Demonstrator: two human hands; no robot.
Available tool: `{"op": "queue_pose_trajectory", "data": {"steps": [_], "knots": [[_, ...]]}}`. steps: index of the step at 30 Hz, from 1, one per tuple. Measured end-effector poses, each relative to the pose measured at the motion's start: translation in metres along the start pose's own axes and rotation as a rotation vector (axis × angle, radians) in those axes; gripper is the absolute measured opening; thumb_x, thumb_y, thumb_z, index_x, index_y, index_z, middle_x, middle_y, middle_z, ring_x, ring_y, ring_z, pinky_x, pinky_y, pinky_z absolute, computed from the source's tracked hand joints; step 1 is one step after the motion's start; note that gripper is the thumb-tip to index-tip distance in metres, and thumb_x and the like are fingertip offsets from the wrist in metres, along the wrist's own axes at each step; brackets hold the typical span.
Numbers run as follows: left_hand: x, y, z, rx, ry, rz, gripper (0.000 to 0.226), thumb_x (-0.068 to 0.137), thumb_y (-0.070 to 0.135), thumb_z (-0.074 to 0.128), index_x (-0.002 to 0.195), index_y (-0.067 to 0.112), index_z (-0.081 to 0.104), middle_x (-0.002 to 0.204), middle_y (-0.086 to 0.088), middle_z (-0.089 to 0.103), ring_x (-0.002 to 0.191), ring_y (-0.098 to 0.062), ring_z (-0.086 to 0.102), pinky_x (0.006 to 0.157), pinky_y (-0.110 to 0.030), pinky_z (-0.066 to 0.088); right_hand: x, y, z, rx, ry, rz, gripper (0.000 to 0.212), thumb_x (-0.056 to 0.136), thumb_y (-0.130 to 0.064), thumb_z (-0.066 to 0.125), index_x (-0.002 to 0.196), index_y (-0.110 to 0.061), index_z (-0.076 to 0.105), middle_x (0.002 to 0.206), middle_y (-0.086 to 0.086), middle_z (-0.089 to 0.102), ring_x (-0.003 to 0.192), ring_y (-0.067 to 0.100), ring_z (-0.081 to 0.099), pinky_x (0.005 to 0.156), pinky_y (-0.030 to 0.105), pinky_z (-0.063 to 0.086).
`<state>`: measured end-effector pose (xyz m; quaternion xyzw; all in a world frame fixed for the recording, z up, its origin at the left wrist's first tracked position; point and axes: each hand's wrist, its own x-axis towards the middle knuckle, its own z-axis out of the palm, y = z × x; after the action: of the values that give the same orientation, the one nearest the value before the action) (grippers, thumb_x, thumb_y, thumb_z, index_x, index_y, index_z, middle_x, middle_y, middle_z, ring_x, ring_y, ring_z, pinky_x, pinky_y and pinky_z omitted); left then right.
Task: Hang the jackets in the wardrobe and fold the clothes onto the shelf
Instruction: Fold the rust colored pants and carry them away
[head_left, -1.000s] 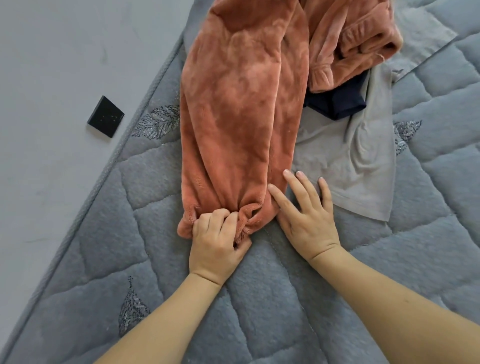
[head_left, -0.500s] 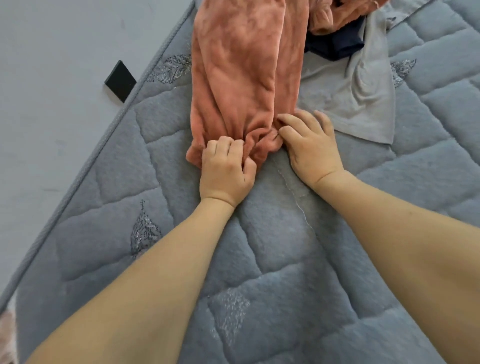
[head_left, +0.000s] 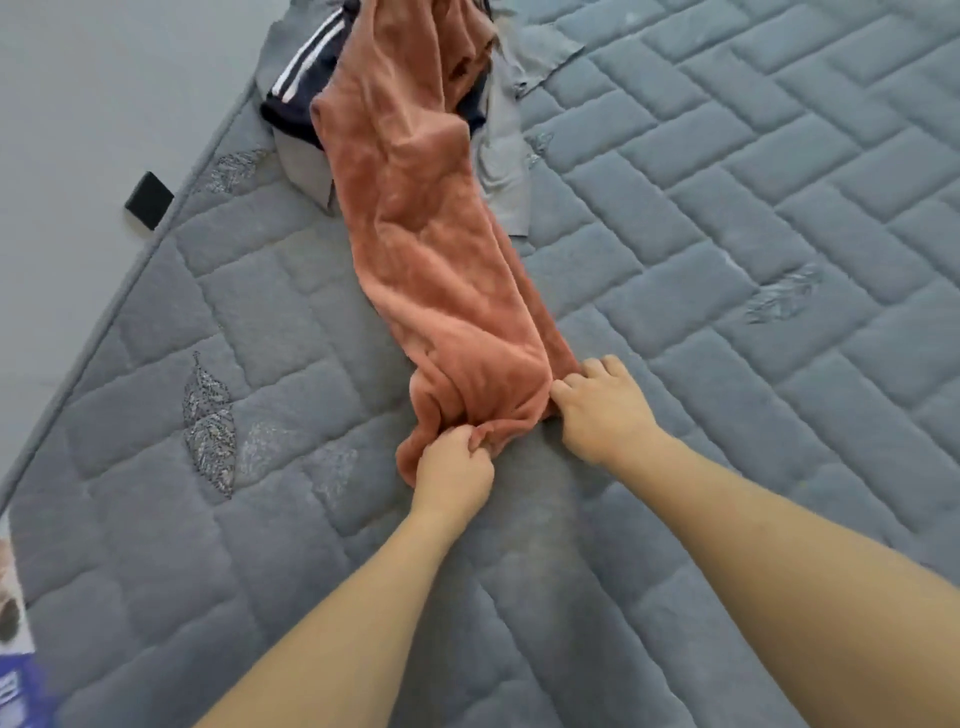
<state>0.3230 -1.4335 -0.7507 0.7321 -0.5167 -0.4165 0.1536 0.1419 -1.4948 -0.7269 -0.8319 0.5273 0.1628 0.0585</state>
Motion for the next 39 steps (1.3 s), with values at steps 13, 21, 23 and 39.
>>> {"op": "queue_pose_trajectory", "data": {"steps": [13,21,23,39], "knots": [[-0.185,0.093,0.111,-1.160,-0.251,-0.693,0.021,0.103,0.006,0.041,0.107,0.006,0.062,0.088,-0.009,0.073,0.074,-0.020,0.073,0.070,-0.035,0.060,-0.290,0.117,0.037,-0.195,-1.468,0.582,0.052,0.095,-0.055,0.033,0.141,-0.035,0.047,0.143,-0.002,0.053,0.134,0.029,0.046,0.115,0.054,0.020],[-0.209,-0.041,-0.038,1.016,-0.394,-0.885,0.061,0.090,0.044,0.049,0.146,0.020,0.045,0.150,-0.007,0.044,0.138,-0.029,0.041,0.113,-0.049,0.031,-0.217,0.062,0.004,0.378,-0.581,0.437,0.043,0.096,-0.041,0.037,0.132,-0.024,0.053,0.136,0.005,0.055,0.123,0.029,0.052,0.093,0.043,0.039],[-0.195,-0.026,-0.028,0.978,-0.303,-0.684,0.061,0.085,0.044,0.050,0.141,0.021,0.045,0.146,-0.007,0.044,0.134,-0.030,0.042,0.111,-0.049,0.032,-0.191,0.058,0.005,0.369,-0.479,0.432,0.045,0.094,-0.036,0.038,0.136,-0.023,0.045,0.140,0.007,0.047,0.128,0.032,0.045,0.101,0.048,0.036],[-0.116,-0.061,-0.083,0.967,-0.506,-0.677,0.058,0.082,0.034,0.050,0.139,0.022,0.052,0.140,-0.008,0.057,0.124,-0.029,0.057,0.102,-0.042,0.047,-0.086,0.063,0.009,0.416,-0.149,0.478,0.041,0.095,-0.033,0.043,0.132,-0.020,0.056,0.160,0.009,0.023,0.143,0.031,0.026,0.117,0.048,0.020]]}}
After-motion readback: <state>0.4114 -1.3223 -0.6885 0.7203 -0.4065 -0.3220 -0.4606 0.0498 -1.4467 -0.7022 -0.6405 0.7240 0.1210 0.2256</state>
